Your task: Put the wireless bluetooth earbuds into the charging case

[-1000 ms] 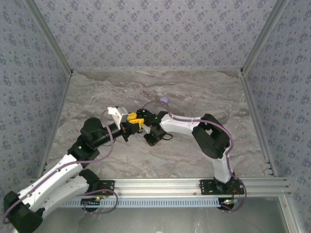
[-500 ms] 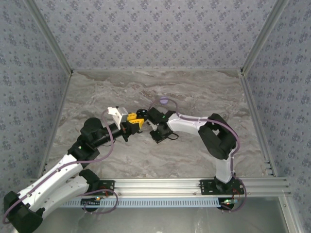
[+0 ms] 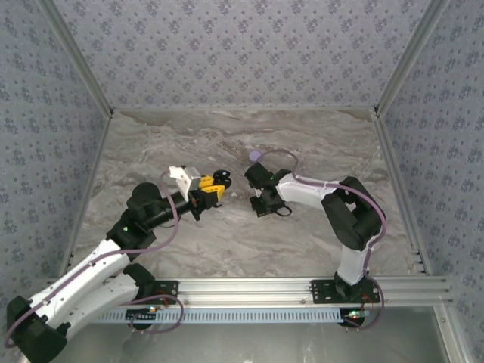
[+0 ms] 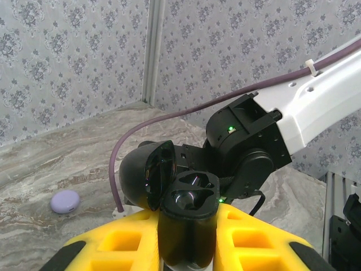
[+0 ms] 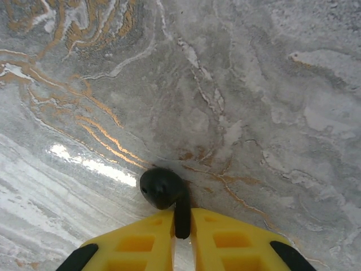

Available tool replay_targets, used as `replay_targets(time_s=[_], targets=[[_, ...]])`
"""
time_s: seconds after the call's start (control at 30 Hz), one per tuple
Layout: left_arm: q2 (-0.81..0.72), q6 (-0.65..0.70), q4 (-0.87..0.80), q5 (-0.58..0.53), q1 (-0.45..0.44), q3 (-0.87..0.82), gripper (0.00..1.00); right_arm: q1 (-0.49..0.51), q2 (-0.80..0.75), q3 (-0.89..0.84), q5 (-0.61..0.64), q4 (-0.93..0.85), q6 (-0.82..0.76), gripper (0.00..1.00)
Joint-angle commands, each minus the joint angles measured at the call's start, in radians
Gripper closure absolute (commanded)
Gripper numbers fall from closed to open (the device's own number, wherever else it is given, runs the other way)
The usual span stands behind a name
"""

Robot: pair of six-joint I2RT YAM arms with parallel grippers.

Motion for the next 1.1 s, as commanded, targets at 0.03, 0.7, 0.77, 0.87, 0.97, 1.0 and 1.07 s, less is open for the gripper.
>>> replay_targets(time_s=[0.03, 0.7, 0.77, 0.87, 0.97, 1.0, 1.07], targets=[[0.005, -0.010, 0.026, 0.000, -0.007, 0.015, 0.78, -0.001, -0.007, -0.018, 0.008, -0.028, 0.007, 0.79], [0.012, -0.005, 0.021, 0.003, -0.006, 0.029, 0.78, -0.016, 0.043, 0.137, -0.048, -0.062, -0.032, 0.59], [0.011, -0.005, 0.021, 0.004, -0.008, 0.028, 0.78, -0.016, 0.055, 0.150, -0.050, -0.082, -0.030, 0.59], [0.011, -0.004, 0.020, 0.002, -0.007, 0.029, 0.78, -0.013, 0.070, 0.172, -0.029, -0.102, -0.022, 0.59], [0.011, -0.002, 0.020, 0.002, -0.007, 0.029, 0.78, -0.005, 0.084, 0.189, 0.002, -0.130, -0.021, 0.59], [0.012, -0.002, 0.020, 0.002, -0.007, 0.027, 0.78, -0.001, 0.088, 0.195, 0.008, -0.137, -0.022, 0.60], [0.013, -0.001, 0.020, 0.001, -0.006, 0.027, 0.78, 0.004, 0.096, 0.202, 0.015, -0.147, -0.025, 0.60]])
